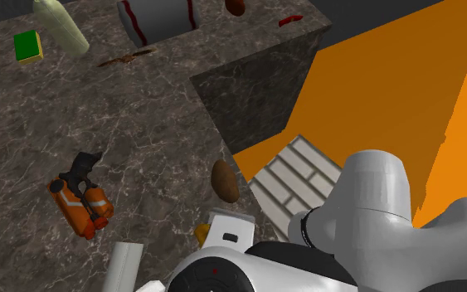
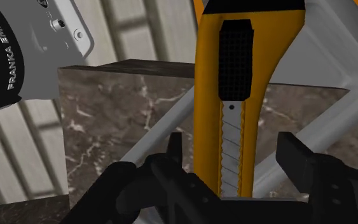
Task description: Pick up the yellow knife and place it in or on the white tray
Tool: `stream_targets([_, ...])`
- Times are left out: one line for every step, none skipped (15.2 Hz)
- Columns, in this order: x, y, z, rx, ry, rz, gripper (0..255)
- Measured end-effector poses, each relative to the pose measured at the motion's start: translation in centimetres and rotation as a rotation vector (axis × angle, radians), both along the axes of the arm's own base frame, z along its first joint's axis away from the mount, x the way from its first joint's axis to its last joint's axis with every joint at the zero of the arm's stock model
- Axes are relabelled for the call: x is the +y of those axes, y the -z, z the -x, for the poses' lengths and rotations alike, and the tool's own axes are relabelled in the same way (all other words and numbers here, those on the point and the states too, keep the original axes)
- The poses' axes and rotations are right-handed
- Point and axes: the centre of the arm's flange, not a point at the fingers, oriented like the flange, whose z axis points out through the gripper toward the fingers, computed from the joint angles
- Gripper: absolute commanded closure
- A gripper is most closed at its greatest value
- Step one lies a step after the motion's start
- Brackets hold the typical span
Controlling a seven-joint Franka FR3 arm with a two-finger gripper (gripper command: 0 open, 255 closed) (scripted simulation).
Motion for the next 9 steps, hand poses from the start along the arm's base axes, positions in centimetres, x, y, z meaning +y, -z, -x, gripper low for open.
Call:
stream_targets([0.0,0.0,0.0,0.000,0.000,0.000,0])
stream_targets([0.0,0.0,0.0,0.000,0.000,0.000,0])
stream_targets([0.0,0.0,0.0,0.000,0.000,0.000,0])
stream_targets([0.0,0.0,0.0,0.000,0.000,0.000,0])
stream_targets([0.0,0.0,0.0,0.000,0.000,0.000,0])
stream_targets([0.0,-0.7,-0.1,-0.001,0.000,-0.001,0])
stream_targets([0.2,-1.5,-0.1,0.000,0.000,-0.001,0])
stream_targets([0.1,-2.8,0.0,-0.001,0.000,-0.003,0])
stream_targets([0.1,-3.9,0.0,-0.001,-0.001,-0.002,0])
